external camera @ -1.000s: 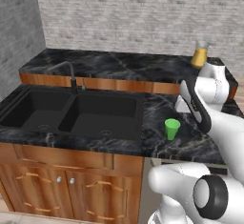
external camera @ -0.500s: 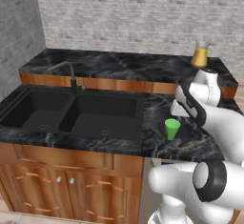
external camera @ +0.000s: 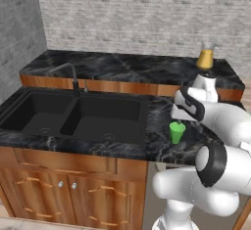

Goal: Place the pitcher and cup on the dining counter for serving.

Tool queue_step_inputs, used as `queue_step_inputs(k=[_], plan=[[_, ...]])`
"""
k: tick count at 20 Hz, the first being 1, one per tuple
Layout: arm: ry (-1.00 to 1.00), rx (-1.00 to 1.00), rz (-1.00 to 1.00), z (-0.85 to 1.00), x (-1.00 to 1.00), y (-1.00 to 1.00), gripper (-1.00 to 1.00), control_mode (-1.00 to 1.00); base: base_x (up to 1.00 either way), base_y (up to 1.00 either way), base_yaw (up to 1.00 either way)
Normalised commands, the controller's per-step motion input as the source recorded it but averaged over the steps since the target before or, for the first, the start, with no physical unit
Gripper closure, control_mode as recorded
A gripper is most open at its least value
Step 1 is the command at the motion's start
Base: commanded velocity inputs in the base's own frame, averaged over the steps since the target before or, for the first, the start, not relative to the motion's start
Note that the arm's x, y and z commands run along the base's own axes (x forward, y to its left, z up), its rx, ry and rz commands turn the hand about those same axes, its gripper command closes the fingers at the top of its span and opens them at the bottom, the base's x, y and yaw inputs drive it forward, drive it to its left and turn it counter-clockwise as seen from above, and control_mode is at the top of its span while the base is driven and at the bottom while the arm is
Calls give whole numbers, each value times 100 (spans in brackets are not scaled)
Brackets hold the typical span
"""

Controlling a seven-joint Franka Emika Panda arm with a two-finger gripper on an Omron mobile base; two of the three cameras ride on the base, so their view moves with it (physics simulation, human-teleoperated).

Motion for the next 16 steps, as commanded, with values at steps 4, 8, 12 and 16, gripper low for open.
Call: queue_step_inputs(k=[4, 8, 12, 16], plan=[[0, 0, -3, -41, 17, 0, -100, -100, 0, 0, 0], [0, 0, -3, -37, 18, 0, -100, -100, 0, 0, 0], [0, 0, -2, -33, 21, 0, -100, -100, 0, 0, 0], [0, 0, -2, -28, 21, 0, -100, -100, 0, 0, 0]])
